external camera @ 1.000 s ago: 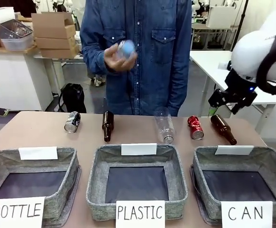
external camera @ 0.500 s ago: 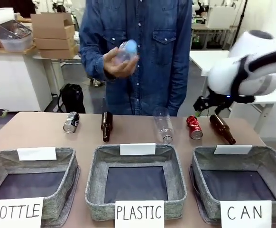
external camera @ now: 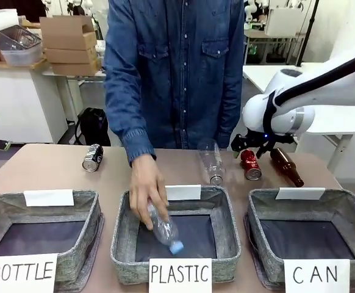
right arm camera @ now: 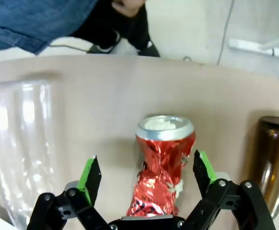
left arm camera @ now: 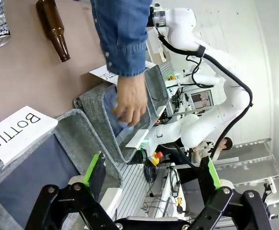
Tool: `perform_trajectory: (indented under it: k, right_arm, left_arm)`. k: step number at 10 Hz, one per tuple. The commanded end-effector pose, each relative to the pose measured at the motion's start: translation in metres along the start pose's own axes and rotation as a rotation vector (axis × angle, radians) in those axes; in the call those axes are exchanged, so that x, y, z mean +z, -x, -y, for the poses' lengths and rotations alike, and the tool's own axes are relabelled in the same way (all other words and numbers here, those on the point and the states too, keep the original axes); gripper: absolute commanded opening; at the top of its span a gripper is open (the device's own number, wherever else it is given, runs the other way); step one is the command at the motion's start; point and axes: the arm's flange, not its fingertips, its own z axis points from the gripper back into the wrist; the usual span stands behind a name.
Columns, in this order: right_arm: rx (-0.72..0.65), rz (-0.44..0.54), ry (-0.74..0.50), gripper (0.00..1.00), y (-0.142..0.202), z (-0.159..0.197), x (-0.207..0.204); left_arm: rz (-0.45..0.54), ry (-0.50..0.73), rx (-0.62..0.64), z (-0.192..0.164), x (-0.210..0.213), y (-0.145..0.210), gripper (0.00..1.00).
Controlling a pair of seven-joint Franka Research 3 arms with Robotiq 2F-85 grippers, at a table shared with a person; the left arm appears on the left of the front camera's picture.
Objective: Sort the can waste into the basket.
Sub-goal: Pick up the can waste from the table and place it in the right Fabric basket.
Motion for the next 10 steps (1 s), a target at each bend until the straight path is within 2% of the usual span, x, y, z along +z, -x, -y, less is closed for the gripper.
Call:
perform_trajectory:
  k: [1, 2, 4, 5, 6, 7, 9, 10]
  right_arm:
    - [-0.032, -0.039, 0.035, 1.00, -0.009, -0.008, 0.000]
    - [-0.035, -0.062, -0.004, 1.00, -0.011, -0.008, -0.001]
    - [-0.060, -0.102, 0.054, 1.00, -0.011, -0.008, -0.005]
    - [-0.054, -0.106, 0.054, 0.54, -0.010, -0.009, -0.007]
    - [-0.063, -0.125, 0.085, 0.43, -0.011, -0.009, -0.012]
    - [-0.057, -0.137, 0.088, 0.00, -0.011, -0.009, -0.016]
    - [-0.051, -0.142, 0.131, 0.00, -0.012, -0.012, -0.018]
    - [-0.049, -0.143, 0.129, 0.18, -0.011, -0.012, -0.017]
  left_arm:
    - [-0.010, 0.009, -0.024, 0.001, 0.002, 0.002, 1.00]
    - [-0.010, 0.009, -0.024, 0.001, 0.002, 0.002, 1.00]
    - [-0.010, 0.009, -0.024, 0.001, 0.002, 0.002, 1.00]
    - [-0.010, 0.009, -0.024, 0.001, 0.002, 0.002, 1.00]
    - [-0.010, 0.009, -0.024, 0.001, 0.002, 0.002, 1.00]
    - [-0.010, 0.009, -0.024, 0.001, 0.002, 0.002, 1.00]
    - [-0.010, 0.009, -0.024, 0.001, 0.002, 0.002, 1.00]
    - [-0.010, 0.009, -0.024, 0.001, 0.002, 0.002, 1.00]
